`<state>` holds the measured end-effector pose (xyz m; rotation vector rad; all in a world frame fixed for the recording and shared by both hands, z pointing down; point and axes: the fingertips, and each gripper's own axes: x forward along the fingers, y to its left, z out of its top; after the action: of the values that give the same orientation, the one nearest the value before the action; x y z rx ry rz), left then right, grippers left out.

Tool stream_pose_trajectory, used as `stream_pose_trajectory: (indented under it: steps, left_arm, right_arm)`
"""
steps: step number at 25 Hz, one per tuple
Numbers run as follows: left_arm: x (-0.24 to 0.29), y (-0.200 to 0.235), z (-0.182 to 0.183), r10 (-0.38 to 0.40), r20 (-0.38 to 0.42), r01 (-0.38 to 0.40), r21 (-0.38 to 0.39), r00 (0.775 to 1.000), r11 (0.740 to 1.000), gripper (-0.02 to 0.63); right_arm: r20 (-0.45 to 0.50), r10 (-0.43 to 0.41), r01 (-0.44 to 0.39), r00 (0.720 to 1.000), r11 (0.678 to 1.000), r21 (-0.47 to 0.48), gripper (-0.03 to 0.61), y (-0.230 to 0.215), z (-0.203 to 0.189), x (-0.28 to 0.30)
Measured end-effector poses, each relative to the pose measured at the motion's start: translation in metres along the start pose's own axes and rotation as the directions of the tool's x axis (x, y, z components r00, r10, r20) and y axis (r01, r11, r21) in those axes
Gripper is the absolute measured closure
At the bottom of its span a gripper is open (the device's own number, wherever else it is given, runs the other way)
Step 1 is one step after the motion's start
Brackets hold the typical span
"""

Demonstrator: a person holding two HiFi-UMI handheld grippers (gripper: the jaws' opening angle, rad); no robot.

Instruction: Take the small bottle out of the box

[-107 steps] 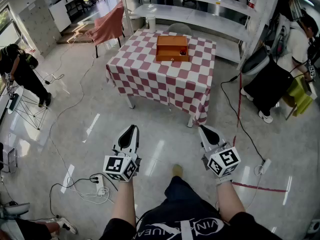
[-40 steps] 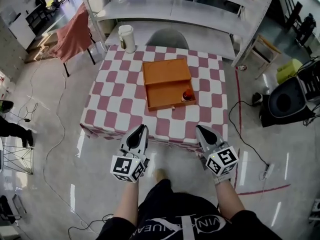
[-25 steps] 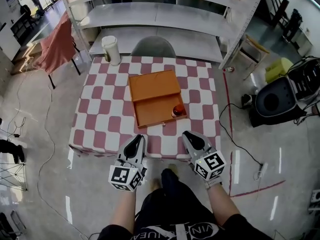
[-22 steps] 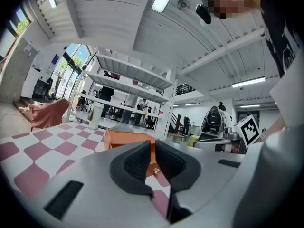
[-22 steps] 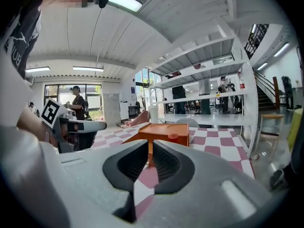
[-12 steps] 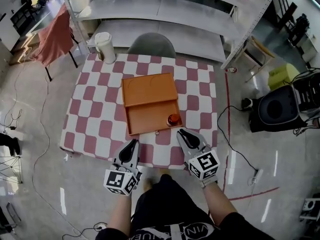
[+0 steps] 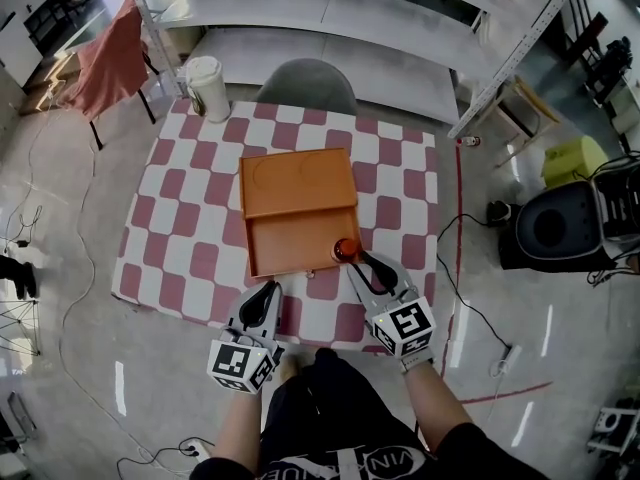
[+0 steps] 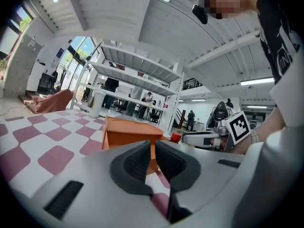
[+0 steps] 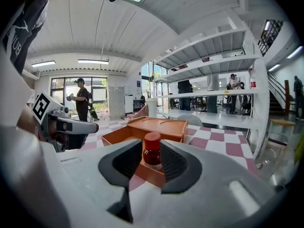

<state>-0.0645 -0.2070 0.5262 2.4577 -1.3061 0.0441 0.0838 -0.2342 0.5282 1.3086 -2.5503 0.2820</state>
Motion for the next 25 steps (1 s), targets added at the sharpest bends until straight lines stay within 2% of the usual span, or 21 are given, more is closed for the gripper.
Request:
stream_pose_trajectory:
  steps: [6,11,18,25]
  left_arm:
    - [0.005,-0.005,-0.013,-0.022,-0.031,0.022,0.003,0.999,1.000,0.581]
    - [0.007,-0.004,-0.016,-0.012,-0.030,0.012,-0.015,0.999,1.000,0.581]
    - [0.005,0.001,-0.012,0.011,-0.018,-0.012,-0.035,1.000,0.999,0.581]
    - [0.002,0.006,-0.019,0.029,-0.024,-0.030,-0.044,0.999,0.999,0.581]
  right_arm:
    - [-0.021,0.045,-0.045,0.999,0.999,-0.011,0.384,-0.001,-0.005,0.013]
    - [-0.027,0.051,-0.053,0.998,0.996,-0.069,0.337,-0.002,-0.002,0.025]
    - [-0.046,0.070,-0.074,0.996,0.994,-0.087,0.339,0.001,-0.004,0.038]
    - [-0.027,0.055,-0.058,0.998,0.994,-0.089,0.398,-0.004,-0.006,0.039]
